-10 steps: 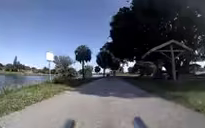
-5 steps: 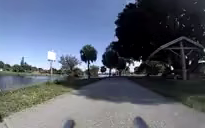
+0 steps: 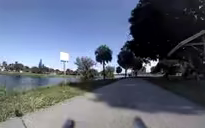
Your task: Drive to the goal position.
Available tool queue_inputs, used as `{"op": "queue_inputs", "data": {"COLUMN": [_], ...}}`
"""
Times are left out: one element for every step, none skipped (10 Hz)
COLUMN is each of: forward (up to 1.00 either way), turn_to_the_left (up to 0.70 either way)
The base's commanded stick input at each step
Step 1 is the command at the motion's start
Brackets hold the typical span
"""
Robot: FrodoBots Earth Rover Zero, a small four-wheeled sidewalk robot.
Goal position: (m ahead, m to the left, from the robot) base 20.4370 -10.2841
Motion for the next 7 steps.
{"op": "queue_inputs", "data": {"forward": [0.85, 0.85, 0.85, 0.85, 0.85, 0.85, 0.85], "turn_to_the_left": [0.0, 0.0, 0.0, 0.0, 0.0, 0.0, 0.0]}}
